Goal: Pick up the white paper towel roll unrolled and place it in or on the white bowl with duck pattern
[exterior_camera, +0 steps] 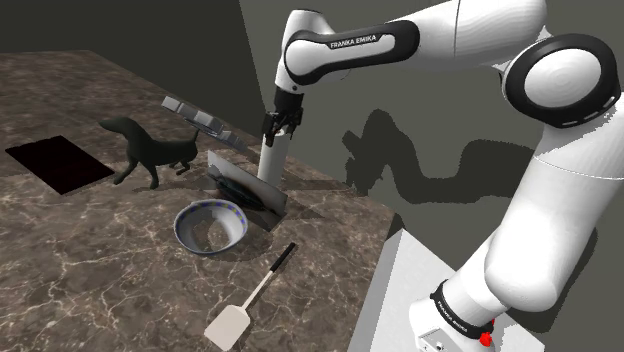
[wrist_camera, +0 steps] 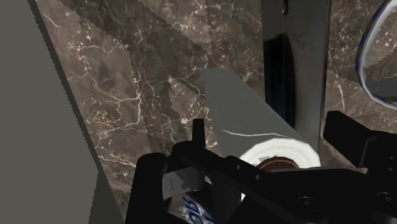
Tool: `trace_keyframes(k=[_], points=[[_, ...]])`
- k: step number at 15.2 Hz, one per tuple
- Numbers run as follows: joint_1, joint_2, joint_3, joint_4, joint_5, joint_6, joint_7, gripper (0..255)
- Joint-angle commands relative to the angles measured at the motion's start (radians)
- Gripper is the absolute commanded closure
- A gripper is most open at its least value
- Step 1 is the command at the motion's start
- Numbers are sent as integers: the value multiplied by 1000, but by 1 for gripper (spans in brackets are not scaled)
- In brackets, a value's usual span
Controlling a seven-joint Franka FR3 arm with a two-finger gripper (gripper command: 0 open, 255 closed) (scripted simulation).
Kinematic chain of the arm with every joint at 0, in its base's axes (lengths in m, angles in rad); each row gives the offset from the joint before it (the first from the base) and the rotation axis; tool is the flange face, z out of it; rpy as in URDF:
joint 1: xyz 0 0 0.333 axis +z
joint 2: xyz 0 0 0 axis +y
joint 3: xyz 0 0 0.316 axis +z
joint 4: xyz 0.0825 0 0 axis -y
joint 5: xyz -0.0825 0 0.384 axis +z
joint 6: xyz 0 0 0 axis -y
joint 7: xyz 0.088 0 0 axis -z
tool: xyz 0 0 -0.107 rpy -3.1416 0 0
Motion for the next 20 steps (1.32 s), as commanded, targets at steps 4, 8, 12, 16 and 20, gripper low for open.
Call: trace_keyframes(k=[4,8,12,16,20], points=[[1,4,0,-1,-1,6,1,0],[1,4,0,-1,-1,6,1,255],[1,4,0,-2,-1,6,1,255],[1,3,0,-2,-1,6,1,255],[0,-8,1,23,1,-30,1,255]])
